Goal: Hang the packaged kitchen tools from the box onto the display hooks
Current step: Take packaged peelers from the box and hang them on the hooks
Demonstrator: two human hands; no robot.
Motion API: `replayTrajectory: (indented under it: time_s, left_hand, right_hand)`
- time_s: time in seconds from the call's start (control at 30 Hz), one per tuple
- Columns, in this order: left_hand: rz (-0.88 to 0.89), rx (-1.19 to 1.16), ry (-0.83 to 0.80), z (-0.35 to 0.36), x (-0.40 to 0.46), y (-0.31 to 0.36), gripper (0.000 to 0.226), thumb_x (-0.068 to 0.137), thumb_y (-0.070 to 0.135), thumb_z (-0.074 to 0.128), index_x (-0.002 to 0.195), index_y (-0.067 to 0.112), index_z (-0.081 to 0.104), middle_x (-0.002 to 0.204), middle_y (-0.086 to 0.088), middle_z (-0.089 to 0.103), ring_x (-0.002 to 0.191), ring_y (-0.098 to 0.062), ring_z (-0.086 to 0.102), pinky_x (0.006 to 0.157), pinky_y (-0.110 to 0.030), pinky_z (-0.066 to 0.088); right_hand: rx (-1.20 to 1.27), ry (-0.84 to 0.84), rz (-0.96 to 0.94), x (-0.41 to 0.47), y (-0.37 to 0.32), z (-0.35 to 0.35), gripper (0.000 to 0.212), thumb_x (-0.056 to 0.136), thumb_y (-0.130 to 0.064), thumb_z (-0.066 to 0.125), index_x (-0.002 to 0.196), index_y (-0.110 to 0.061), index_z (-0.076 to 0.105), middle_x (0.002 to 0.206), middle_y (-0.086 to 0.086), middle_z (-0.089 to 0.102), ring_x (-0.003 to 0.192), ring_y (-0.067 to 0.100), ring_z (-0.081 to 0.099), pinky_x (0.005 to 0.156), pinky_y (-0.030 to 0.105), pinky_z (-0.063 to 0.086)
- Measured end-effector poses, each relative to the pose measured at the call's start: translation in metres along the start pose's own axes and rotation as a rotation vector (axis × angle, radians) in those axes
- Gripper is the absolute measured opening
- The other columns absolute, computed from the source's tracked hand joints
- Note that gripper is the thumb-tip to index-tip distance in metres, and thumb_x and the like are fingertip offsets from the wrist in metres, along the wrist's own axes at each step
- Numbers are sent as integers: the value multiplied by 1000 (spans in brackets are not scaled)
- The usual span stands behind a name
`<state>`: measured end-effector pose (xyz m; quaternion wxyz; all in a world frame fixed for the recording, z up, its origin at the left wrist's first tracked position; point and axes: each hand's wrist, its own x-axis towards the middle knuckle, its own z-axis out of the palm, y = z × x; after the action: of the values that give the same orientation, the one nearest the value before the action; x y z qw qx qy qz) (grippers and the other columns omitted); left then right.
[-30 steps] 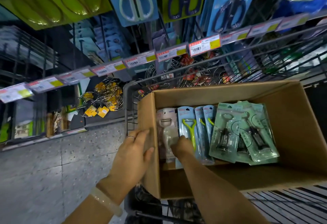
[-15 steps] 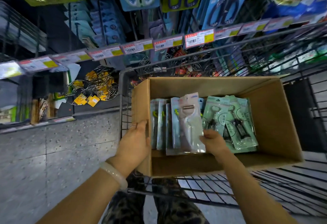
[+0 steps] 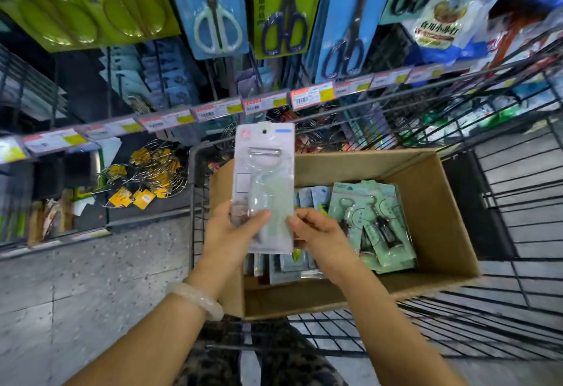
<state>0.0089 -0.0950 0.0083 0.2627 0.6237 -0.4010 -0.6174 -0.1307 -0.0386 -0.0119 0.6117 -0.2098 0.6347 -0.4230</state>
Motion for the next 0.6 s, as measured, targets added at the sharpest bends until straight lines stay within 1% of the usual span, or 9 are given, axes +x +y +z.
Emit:
replayTrajectory:
  time_s: [0.1, 0.2, 0.23, 0.3, 0.37, 0.43, 0.47, 0.53, 0.6]
  left_hand:
    - [1, -58, 86, -18, 9, -8, 25, 78, -2, 71, 85, 16, 54, 82, 1, 64, 59, 2, 64, 52, -9, 49]
    - [-1, -3, 159, -38, 18, -21, 20, 78, 3, 73, 91, 12, 60, 82, 2, 70, 69, -8, 68, 58, -15, 54]
    - [-5, 17, 180, -43, 21, -25, 20, 78, 4, 73, 92, 12, 62, 76, 6, 72, 69, -7, 69, 59, -16, 55]
    - [-4, 33, 188, -49, 24, -32, 21, 78, 1, 72, 90, 15, 63, 71, 12, 73, 67, -4, 69, 59, -19, 56]
    - [-21, 54, 191, -52, 26, -35, 23, 77, -1, 72, 88, 17, 63, 74, 11, 74, 70, -7, 70, 64, -27, 57]
    - [-26, 90, 204, -55, 29, -39, 24, 77, 1, 73, 90, 17, 62, 78, 6, 73, 73, -8, 70, 69, -31, 57]
    - [-20, 111, 206, -56, 30, -42, 24, 76, 3, 74, 92, 16, 62, 82, 3, 73, 75, -10, 71, 71, -33, 57]
    - [-22, 142, 209, -58, 32, -44, 28, 75, 6, 76, 100, 10, 62, 90, -4, 73, 83, -18, 71, 76, -38, 57]
    - [-16, 156, 196, -59, 33, -44, 30, 76, 6, 76, 102, 8, 61, 92, -6, 72, 84, -19, 71, 72, -31, 58]
  right_hand:
    - [-36, 64, 152, 26, 32, -9, 12, 95, -17, 54, 87, -13, 62, 84, 3, 63, 75, 13, 62, 72, 26, 50]
    - [25, 209, 403, 58, 79, -25, 11, 96, -6, 51, 85, -8, 50, 87, 12, 54, 62, 14, 62, 57, 23, 51]
    - [-106, 229, 438, 68, 95, -28, 11, 96, -4, 49, 86, -8, 47, 90, 14, 52, 62, 17, 63, 61, 23, 51]
    - [-196, 228, 515, 87, 120, -33, 10, 94, -11, 54, 93, -12, 44, 103, 15, 50, 79, 24, 63, 83, 28, 51]
    - [-369, 194, 515, 103, 138, -30, 42, 86, -22, 67, 118, -20, 40, 123, 12, 49, 111, 29, 54, 101, 34, 40]
    - [-476, 172, 466, 117, 146, -25, 71, 80, -23, 74, 137, -9, 34, 135, 14, 45, 124, 33, 47, 105, 37, 39]
    - [-464, 184, 474, 126, 151, -23, 73, 79, -23, 76, 136, -4, 35, 132, 16, 47, 120, 34, 49, 102, 38, 41]
    - [-501, 258, 556, 138, 157, -15, 60, 81, -25, 74, 126, -2, 42, 115, 14, 53, 105, 30, 55, 89, 35, 46]
    - [-648, 240, 631, 141, 157, -4, 43, 88, -28, 66, 117, 0, 51, 100, 9, 56, 87, 22, 57, 76, 29, 50]
